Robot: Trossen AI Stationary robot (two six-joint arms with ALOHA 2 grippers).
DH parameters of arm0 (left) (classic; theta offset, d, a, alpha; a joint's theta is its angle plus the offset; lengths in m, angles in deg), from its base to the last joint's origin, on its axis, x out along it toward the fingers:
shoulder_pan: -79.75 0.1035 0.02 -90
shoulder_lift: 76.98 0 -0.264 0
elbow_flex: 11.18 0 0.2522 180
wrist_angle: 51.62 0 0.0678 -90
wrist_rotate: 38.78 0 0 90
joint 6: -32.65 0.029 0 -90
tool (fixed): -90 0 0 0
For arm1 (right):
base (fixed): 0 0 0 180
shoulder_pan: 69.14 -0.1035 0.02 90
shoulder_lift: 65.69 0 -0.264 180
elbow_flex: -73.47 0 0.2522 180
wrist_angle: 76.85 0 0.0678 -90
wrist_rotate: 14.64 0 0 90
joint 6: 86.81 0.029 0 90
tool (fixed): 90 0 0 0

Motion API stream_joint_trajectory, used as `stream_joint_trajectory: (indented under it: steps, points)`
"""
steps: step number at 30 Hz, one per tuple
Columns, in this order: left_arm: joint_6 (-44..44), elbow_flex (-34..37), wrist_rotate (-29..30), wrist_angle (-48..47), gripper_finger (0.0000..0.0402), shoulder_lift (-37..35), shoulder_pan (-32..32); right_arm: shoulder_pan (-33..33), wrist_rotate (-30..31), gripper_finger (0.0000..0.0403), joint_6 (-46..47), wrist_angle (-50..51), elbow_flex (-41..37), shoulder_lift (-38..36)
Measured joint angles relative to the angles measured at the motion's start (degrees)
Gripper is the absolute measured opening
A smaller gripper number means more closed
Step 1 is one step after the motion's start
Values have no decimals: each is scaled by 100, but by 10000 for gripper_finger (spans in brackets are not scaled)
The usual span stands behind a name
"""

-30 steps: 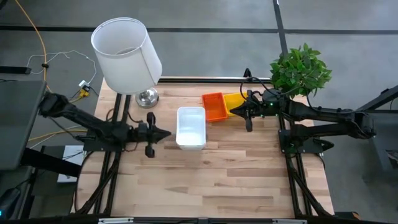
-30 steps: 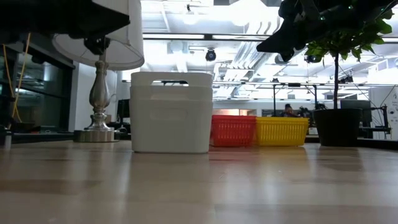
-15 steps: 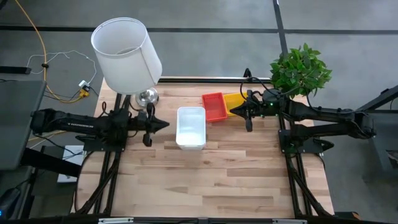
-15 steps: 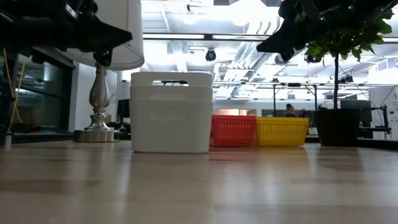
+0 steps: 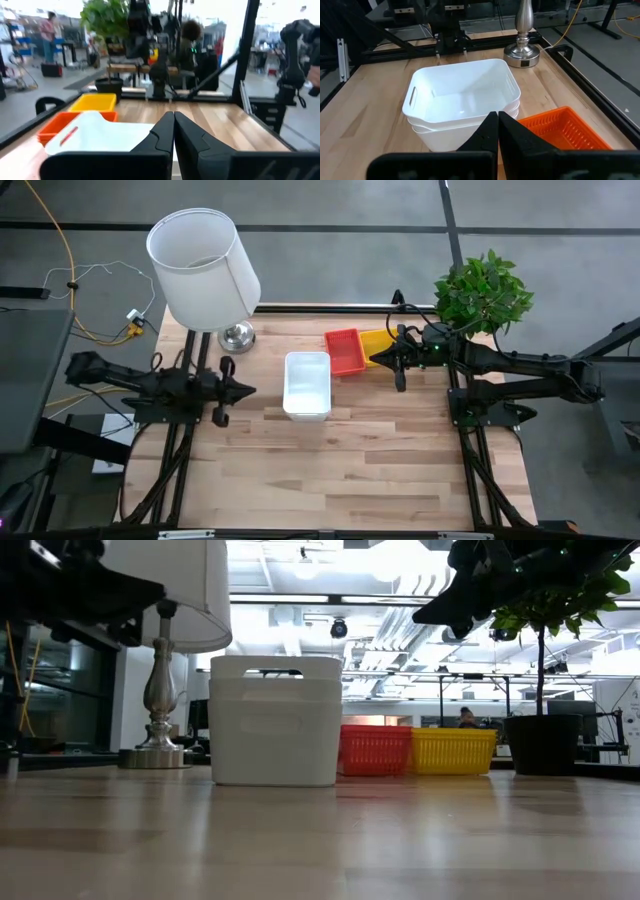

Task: Stack baskets by color
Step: Return to Home Position

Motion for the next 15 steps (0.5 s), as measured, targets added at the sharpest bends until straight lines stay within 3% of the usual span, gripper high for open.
stream_joint_trajectory:
  steps: [8, 15]
  points:
    - [167, 79, -173, -1368, 0, -1703, 45, 0, -3, 0, 53, 0, 1, 0]
    - [-23, 72, -333, -1867, 0, -1645, 228, 2, -63, 0, 99, 67, 1, -30]
